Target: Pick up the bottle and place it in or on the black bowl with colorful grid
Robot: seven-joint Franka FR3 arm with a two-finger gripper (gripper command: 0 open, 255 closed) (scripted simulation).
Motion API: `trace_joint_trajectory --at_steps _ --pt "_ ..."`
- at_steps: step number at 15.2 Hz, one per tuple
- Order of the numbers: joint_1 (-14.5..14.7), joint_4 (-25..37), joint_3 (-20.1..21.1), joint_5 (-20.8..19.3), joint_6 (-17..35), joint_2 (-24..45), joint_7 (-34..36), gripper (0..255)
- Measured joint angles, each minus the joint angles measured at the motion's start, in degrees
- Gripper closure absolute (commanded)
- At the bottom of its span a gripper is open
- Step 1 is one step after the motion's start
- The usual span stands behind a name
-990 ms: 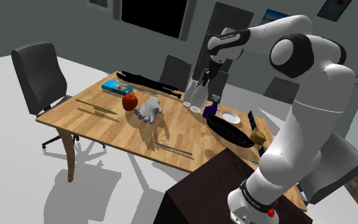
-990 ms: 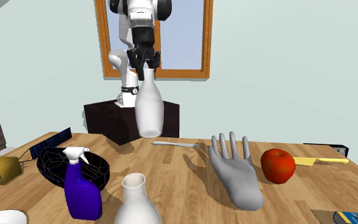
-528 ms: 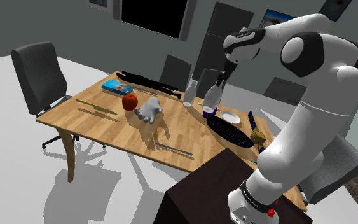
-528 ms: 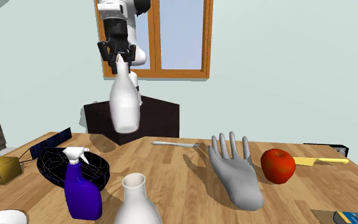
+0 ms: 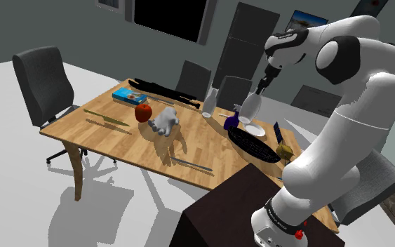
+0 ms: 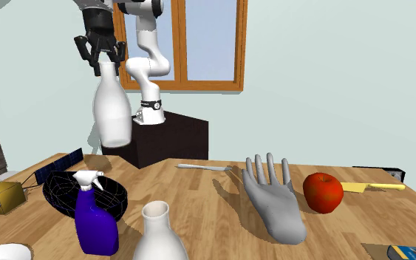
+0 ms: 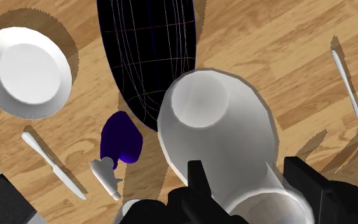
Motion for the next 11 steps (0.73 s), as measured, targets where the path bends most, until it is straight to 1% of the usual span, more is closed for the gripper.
trace_joint_trajectory --at_steps 7,8,9,11 --pt "-5.84 4.36 -3.53 1.73 -3.91 1.44 -9.3 255" --pt "-6.67 5.57 -3.95 2.08 -4.78 1.94 -10.5 255" --pt "-7.77 8.07 -4.4 2.71 -6.32 3.13 -11.9 255" --pt "-9.1 9.14 -5.01 3.27 -6.99 3.83 -13.83 255"
